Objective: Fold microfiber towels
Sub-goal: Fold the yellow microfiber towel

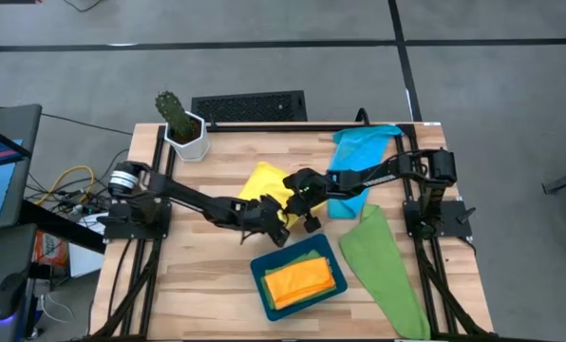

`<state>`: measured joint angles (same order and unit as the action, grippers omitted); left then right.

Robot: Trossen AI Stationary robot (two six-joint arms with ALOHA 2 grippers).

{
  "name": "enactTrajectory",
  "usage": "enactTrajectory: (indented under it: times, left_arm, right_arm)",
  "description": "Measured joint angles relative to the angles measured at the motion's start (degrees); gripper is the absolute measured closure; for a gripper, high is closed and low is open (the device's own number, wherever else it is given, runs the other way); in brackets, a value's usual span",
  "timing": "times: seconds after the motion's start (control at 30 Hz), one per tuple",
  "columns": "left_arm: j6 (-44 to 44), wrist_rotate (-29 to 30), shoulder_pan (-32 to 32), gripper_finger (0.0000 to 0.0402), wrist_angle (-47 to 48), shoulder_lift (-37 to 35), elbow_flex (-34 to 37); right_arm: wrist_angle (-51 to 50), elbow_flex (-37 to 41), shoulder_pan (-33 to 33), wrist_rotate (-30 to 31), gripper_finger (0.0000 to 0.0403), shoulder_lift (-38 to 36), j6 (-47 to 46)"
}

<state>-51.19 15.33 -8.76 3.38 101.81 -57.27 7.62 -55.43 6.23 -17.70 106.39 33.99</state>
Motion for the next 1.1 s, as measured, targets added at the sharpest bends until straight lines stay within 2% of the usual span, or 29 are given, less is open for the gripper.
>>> enactTrajectory:
  times: [0.13,0.27,0.37,0.47,0.57,0.73,1.1]
  left_arm:
    - [0.0,4.5,-1.2,0.0402,7.5,-4.6,0.0]
    - [0.4,11.7,-2.2,0.0402,11.3,-5.2,0.4]
    - [-2.8,14.1,-2.6,0.0401,11.4,-4.4,3.0]
    - [-6.1,15.2,-2.6,0.0401,10.5,-3.2,6.4]
    - [-6.9,15.0,-2.2,0.0401,4.6,-2.5,9.6]
    - [-7.2,11.9,-1.1,0.0402,-3.9,-1.3,13.9]
    - [-7.3,12.0,-0.4,0.0402,-5.9,-1.4,15.2]
  right_arm:
    - [0.6,0.0,-0.2,-0.4,0.039,0.0,-0.9]
    - [1.1,0.0,-0.9,-0.3,0.0389,0.0,-0.9]
    - [2.1,0.1,-1.6,-0.4,0.0391,0.0,-0.9]
    - [3.0,0.1,-2.1,-0.9,0.039,-0.1,-0.9]
    - [4.8,0.1,-2.5,-1.2,0.0388,1.0,-1.3]
    - [5.3,-1.4,-2.8,-1.6,0.039,4.4,-3.1]
    - [4.4,-7.7,-2.3,-2.0,0.0388,9.1,-4.4]
